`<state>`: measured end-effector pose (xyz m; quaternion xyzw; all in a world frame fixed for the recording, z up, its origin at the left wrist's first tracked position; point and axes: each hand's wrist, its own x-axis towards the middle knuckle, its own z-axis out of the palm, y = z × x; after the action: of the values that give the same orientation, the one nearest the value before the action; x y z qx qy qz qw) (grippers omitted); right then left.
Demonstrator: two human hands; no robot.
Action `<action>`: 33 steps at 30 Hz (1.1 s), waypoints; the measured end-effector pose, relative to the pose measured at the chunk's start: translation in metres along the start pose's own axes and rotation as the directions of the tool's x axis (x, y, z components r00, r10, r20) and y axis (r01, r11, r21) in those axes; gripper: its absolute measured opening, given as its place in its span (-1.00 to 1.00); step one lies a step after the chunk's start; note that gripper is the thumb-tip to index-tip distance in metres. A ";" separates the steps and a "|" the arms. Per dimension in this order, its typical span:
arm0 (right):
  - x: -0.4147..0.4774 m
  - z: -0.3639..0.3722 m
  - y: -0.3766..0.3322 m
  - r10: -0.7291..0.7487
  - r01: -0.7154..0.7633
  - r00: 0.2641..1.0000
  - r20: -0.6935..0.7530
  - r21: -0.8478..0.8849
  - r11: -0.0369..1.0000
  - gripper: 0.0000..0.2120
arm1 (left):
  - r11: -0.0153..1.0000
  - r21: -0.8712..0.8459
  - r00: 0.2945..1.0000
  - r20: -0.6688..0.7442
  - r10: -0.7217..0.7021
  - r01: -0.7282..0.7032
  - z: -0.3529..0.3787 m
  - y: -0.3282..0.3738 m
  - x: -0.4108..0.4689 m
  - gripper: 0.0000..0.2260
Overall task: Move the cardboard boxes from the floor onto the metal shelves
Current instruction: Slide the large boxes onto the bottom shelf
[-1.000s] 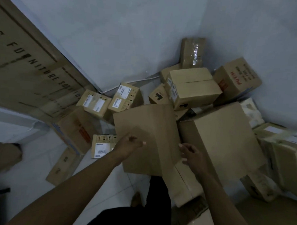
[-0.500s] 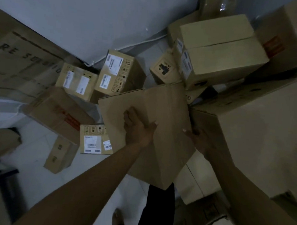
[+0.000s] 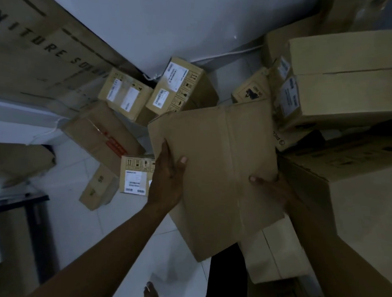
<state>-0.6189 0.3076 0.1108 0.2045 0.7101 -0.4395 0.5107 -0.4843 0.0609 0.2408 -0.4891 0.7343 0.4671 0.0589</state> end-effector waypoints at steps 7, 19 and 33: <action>-0.060 0.019 -0.009 -0.172 0.178 0.983 0.058 -0.118 0.977 -0.34 | 0.838 -0.287 0.875 0.002 -0.484 0.464 -0.043 -0.014 -0.044 -0.13; -0.229 0.045 -0.082 -0.402 0.425 0.899 0.177 -0.126 0.896 -0.38 | 0.839 -0.520 0.986 0.120 -0.114 0.160 -0.223 0.022 -0.112 -0.55; -0.421 0.284 -0.098 -0.394 0.675 0.660 0.639 -0.275 0.684 -0.37 | 0.478 -0.876 0.955 -0.191 -0.227 -0.061 -0.408 -0.156 -0.325 -0.50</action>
<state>-0.3702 0.0863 0.5065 -0.2892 0.6543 -0.4169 0.5608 -0.0455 -0.0397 0.5468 -0.5468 0.3696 0.6971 -0.2800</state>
